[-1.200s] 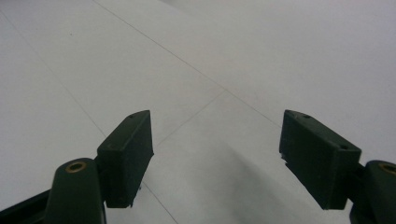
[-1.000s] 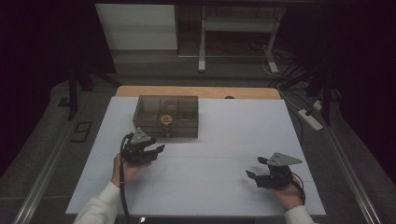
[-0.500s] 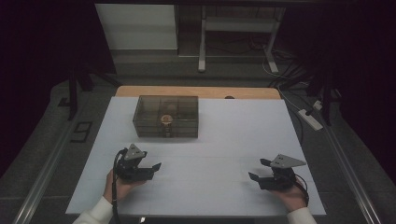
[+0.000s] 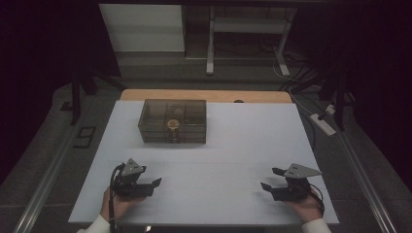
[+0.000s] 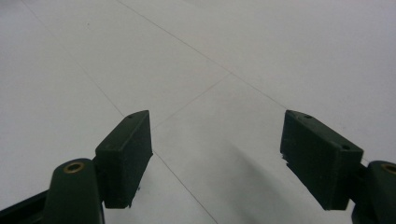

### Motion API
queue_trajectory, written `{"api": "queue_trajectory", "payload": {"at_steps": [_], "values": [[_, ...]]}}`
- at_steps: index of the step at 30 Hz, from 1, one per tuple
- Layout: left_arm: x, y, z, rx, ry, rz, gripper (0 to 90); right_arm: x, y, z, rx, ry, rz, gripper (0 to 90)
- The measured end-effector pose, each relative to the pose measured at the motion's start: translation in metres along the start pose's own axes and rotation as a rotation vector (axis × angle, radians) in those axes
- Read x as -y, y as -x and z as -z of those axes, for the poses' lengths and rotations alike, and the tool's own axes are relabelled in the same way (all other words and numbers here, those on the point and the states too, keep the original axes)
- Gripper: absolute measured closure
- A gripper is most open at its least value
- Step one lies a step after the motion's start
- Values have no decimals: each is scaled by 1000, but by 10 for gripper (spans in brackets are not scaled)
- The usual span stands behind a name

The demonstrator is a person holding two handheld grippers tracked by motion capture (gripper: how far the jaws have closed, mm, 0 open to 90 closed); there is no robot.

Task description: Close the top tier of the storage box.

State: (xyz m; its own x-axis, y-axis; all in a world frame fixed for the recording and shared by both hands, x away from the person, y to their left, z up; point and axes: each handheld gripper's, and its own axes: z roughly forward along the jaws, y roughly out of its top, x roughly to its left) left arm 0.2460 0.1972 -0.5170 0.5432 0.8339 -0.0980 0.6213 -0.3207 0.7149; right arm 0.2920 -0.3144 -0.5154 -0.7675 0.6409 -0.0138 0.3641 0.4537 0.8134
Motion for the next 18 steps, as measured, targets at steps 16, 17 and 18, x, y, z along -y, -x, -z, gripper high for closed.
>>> {"api": "queue_trajectory", "payload": {"at_steps": [16, 17, 18], "values": [[0, -2, -1, -4, -4, 4, 243, 0, 1, 1, 6, 7, -5, 244], [0, -2, -1, -5, -4, 6, 243, 0, 1, 1, 6, 7, -5, 244], [0, -2, -2, -4, -4, 7, 242, 0, 1, 1, 6, 6, -5, 244]]}}
